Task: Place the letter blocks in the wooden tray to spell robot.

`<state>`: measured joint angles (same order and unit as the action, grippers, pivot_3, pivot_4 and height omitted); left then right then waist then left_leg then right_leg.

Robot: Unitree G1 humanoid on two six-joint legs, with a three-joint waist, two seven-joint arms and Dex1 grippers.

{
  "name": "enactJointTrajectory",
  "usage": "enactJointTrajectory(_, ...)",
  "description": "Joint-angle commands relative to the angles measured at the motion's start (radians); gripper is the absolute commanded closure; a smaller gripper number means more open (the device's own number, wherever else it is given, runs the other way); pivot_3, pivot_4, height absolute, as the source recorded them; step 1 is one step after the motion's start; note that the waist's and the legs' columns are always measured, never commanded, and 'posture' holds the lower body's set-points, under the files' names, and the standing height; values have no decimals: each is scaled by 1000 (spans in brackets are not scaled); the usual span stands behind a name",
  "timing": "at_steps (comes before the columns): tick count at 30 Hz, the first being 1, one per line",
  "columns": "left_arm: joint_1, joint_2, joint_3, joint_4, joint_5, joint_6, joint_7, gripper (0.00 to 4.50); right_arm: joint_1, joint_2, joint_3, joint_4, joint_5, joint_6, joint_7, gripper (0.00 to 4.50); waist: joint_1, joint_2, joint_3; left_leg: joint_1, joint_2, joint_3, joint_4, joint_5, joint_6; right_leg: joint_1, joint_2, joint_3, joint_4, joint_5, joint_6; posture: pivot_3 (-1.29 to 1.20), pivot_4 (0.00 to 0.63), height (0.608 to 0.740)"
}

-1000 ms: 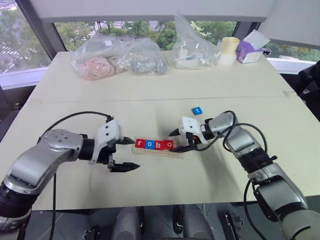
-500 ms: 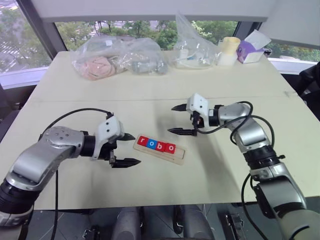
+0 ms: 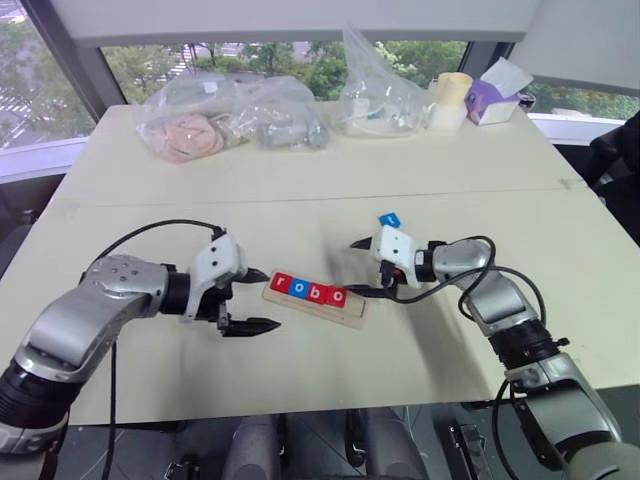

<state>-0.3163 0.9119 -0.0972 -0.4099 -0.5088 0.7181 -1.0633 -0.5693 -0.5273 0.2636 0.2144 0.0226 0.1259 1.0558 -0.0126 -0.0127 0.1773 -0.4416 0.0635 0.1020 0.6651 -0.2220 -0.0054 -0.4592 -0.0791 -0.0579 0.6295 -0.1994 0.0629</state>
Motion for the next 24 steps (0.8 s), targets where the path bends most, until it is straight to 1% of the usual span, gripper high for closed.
enactJointTrajectory(1, 1, 4, 14, -2, 9, -25, -7, 0, -1, 9, 3, -54, 7, -9, 1, 67, 0, 0, 0, 0, 0, 0, 0, 0, 0, 0, 0, 0, 0, 0, 0, 0, 150, 739)
enactJointTrajectory(6, 8, -1, 11, 7, 17, -38, -7, 0, 9, 19, 9, -83, 11, 6, -3, 67, 0, 0, 0, 0, 0, 0, 0, 0, 0, 0, 0, 0, 0, 0, 0, 0, 150, 739)
enactJointTrajectory(9, 11, -3, 12, 12, 21, -45, -7, 0, -11, 21, -17, -64, 6, -6, -37, 67, 0, 0, 0, 0, 0, 0, 0, 0, 0, 0, 0, 0, 0, 0, 0, 0, 150, 739)
enactJointTrajectory(11, 12, -11, 21, 14, 16, -47, 0, 0, -46, 30, -74, -20, 18, -1, -103, 67, 0, 0, 0, 0, 0, 0, 0, 0, 0, 0, 0, 0, 0, 0, 0, 0, 150, 739)
enactJointTrajectory(13, 6, -32, 42, 15, 1, -43, 17, 0, -90, 56, -154, 40, 44, 42, -209, 67, 0, 0, 0, 0, 0, 0, 0, 0, 0, 0, 0, 0, 0, 0, 0, 0, 150, 739)
enactJointTrajectory(17, -28, -95, 96, 16, -55, -8, 66, 0, -137, 92, -285, 134, 83, 199, -391, 67, 3, 0, 0, 0, 0, 0, 0, 0, 0, 0, 0, 0, 0, 0, 0, 0, 150, 739)
enactJointTrajectory(20, -45, -108, 119, 10, -86, 21, 79, 0, -123, 119, -317, 154, 77, 321, -495, 67, 0, -1, -1, 0, 0, 0, 0, 0, 0, 1, 0, 0, 0, 0, 0, 0, 150, 739)
enactJointTrajectory(21, -52, -110, 121, 14, -81, 13, 82, 0, -120, 145, -335, 165, 89, 364, -532, 67, -1, -1, -1, 0, 0, 0, 0, 0, 0, 1, 0, 0, 0, 0, 0, 0, 150, 739)
enactJointTrajectory(24, -73, -111, 127, 30, -77, 11, 96, 0, -118, 189, -351, 187, 103, 405, -579, 67, -8, 0, 0, 0, 0, 0, 0, 0, 0, 0, 0, 0, 0, 0, 0, 0, 150, 739)
